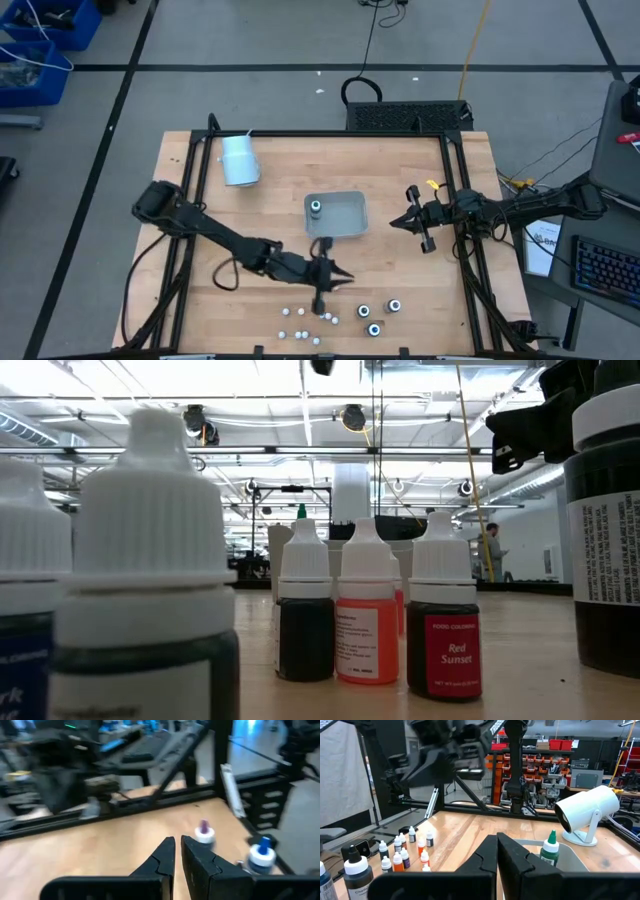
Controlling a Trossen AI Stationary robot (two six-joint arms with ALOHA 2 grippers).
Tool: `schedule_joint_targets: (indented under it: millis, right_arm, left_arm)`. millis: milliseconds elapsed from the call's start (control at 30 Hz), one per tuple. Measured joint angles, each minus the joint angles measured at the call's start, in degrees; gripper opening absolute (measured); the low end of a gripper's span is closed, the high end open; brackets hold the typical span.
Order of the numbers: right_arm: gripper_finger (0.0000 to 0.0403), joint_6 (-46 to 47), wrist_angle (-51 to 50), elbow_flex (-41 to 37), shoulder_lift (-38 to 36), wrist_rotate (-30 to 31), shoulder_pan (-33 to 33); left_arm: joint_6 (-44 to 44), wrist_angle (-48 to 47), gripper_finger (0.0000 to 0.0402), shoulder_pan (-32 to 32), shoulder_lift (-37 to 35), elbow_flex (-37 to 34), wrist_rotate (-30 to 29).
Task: Pick & Place food coloring
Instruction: Put the large black food coloring bottle into the bin
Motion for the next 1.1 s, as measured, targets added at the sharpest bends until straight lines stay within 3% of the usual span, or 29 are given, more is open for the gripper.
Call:
schedule_joint_targets:
  millis: [167, 333, 567, 1100]
  right_arm:
    - [0.0, -0.1, 0.0, 0.0, 0.0, 0.0, 0.0]
    - [0.0, 0.0, -0.1, 0.0, 0.0, 0.0, 0.0]
    - [0.0, 0.0, -0.8, 0.0, 0.0, 0.0, 0.0]
    - [0.0, 0.1, -1.8, 0.0, 0.2, 0.0, 0.0]
  left_arm:
    - [-0.9, 0.5, 0.004, 0.0, 4.2, 2.2, 4.8]
    - [-3.8, 2.2, 0.004, 0.0, 7.7, 3.6, 5.8]
    - [-5.4, 3.0, 0.0046, 0.0, 11.9, 7.3, 14.7]
    - [-4.3, 0.6, 0.0214, 0.2, 14.8, 9.7, 15.1]
